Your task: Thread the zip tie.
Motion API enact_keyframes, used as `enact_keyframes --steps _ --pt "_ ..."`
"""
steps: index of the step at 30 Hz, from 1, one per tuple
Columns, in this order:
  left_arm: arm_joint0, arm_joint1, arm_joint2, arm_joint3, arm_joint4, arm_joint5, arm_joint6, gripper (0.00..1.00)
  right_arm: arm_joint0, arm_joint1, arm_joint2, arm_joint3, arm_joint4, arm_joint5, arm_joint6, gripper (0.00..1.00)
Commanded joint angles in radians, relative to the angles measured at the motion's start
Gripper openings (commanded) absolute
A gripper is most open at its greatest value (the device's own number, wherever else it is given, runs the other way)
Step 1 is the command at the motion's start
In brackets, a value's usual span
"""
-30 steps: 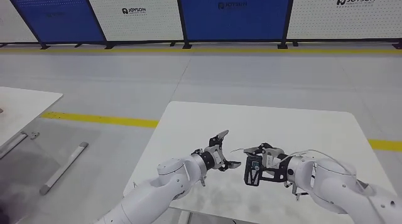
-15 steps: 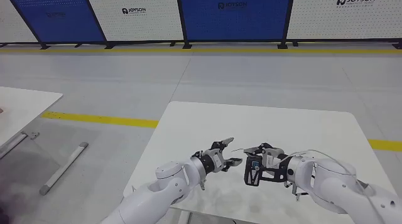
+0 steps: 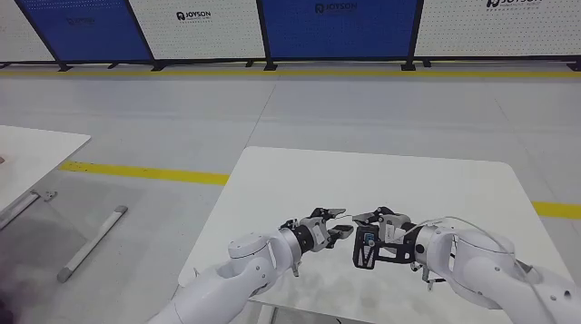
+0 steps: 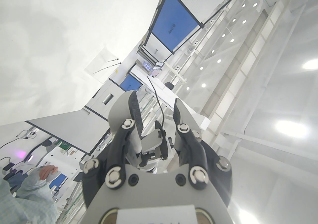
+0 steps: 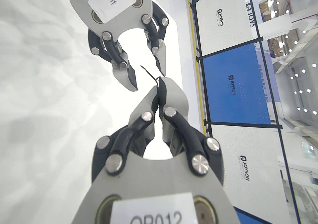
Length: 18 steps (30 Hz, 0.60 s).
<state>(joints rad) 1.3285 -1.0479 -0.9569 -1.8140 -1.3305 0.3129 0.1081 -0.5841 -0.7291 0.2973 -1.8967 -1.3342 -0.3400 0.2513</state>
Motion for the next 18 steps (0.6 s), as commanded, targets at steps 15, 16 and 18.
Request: enact_keyframes --steps 15,16,18 --pt "0.025 -0.007 -0.019 -0.009 0.024 0.007 -0.017 0.00 -0.023 -0.001 0.018 0.001 -0.013 0.000 -0.012 0.02" --pt "0.027 -0.008 -0.020 -0.010 0.027 0.008 -0.019 0.00 -0.030 -0.001 0.025 -0.001 -0.018 0.000 -0.015 0.13" --pt "0.031 -0.008 -0.022 -0.011 0.031 0.008 -0.021 0.00 -0.041 0.001 0.036 -0.004 -0.023 0.000 -0.021 0.31"
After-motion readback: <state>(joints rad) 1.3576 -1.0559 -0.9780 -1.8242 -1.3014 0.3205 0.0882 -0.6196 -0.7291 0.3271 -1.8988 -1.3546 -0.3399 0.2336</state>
